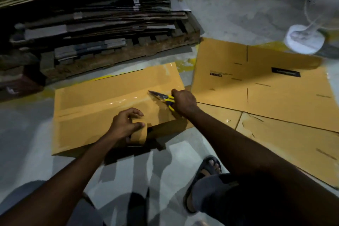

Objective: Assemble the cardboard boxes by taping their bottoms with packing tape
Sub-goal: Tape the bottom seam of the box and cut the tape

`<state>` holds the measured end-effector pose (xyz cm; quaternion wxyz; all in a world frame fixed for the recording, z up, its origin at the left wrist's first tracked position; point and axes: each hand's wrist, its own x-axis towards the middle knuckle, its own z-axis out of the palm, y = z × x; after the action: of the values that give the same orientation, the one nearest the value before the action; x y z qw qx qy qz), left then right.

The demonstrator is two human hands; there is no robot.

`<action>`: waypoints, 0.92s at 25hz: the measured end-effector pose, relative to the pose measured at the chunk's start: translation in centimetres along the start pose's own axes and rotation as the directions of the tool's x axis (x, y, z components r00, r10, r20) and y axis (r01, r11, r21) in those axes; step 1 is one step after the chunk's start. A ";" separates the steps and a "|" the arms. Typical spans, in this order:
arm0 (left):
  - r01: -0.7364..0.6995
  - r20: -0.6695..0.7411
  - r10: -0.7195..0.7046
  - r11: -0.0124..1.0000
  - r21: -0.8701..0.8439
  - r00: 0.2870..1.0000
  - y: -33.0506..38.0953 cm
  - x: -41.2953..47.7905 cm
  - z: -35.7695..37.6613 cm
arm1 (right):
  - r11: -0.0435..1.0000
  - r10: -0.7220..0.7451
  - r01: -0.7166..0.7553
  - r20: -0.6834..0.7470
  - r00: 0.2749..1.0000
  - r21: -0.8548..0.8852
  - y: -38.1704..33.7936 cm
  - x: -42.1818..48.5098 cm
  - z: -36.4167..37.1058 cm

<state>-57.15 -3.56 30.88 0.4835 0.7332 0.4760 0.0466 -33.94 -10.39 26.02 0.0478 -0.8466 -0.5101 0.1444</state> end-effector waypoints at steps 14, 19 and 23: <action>-0.080 -0.018 0.080 0.996 0.033 0.997 0.8 3.8 0.8 | 0.601 0.174 -0.203 0.122 0.977 0.773 -0.1 -1.2 1.7; -0.078 -0.003 0.078 0.994 0.072 0.997 0.4 3.6 1.3 | 0.223 0.343 -0.396 0.308 0.887 0.891 7.5 -4.9 2.0; -0.069 -0.013 0.070 0.997 0.039 0.997 0.6 3.9 1.3 | 0.312 0.296 -0.423 0.336 0.894 0.851 8.3 -6.0 4.0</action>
<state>-53.99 -1.58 29.13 0.4641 0.7581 0.4543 0.0596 -30.71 -19.88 21.50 0.4361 -0.7630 -0.1479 0.4537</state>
